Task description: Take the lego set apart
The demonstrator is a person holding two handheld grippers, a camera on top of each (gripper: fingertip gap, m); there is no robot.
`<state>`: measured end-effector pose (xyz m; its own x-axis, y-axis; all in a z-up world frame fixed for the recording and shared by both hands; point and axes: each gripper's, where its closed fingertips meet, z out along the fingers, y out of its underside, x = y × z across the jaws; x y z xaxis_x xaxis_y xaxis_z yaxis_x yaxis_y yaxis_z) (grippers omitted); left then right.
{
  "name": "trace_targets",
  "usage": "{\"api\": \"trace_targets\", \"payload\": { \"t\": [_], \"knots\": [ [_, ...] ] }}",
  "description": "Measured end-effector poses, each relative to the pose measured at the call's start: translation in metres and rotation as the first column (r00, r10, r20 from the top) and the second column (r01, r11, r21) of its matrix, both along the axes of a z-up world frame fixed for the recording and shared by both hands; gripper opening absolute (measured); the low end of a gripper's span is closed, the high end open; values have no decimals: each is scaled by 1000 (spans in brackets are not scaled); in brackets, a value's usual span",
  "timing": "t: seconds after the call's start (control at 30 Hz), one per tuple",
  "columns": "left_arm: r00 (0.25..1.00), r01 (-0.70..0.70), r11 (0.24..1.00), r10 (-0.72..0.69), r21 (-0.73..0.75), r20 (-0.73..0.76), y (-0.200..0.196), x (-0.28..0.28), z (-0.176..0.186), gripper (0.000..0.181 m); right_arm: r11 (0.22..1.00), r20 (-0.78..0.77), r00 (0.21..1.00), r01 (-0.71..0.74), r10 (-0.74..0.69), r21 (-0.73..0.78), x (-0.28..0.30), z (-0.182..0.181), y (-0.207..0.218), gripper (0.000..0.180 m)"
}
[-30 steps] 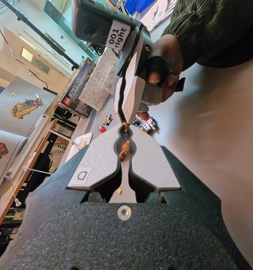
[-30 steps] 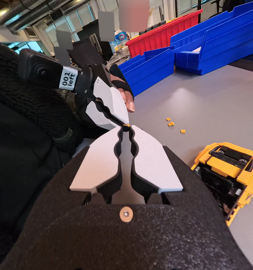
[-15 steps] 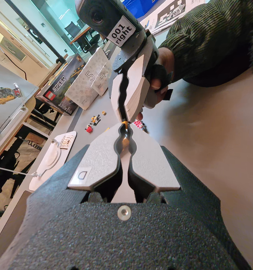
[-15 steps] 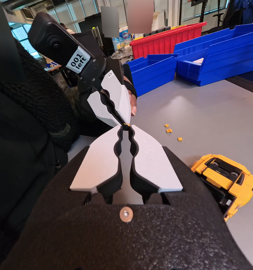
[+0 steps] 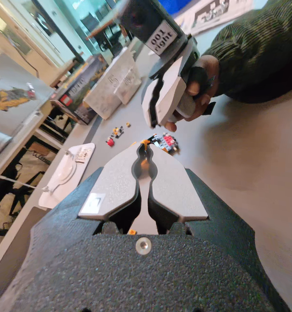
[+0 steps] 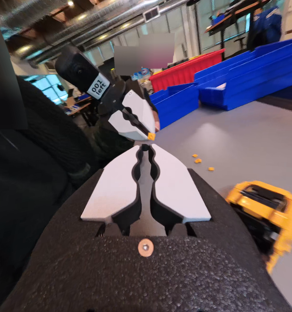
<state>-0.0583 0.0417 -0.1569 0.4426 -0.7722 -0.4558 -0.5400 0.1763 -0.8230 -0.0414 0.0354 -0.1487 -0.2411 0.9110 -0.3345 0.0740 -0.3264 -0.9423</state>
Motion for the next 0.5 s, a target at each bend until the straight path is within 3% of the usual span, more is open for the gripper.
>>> {"api": "trace_targets", "payload": {
  "t": [0.13, 0.27, 0.33, 0.5],
  "knots": [
    [986, -93, 982, 68, -165, -153, 13, -22, -55, 4, 999, 59, 998, -14, 12, 32, -7, -10, 0, 7],
    [945, -243, 888, 126, -391, -301, 20, -65, -107, 4, 984, 175, 982, 44, -74, 171, -7, -33, 5, 7],
    [935, -286, 858, 153, -426, -320, 24, -79, -119, 5, 972, 219, 971, 41, -93, 230, -9, -43, 4, 7],
    [919, -341, 836, 200, -430, -340, 31, -94, -125, 32, 971, 257, 962, 24, -88, 239, -11, -54, 2, 8]
  ]
}}
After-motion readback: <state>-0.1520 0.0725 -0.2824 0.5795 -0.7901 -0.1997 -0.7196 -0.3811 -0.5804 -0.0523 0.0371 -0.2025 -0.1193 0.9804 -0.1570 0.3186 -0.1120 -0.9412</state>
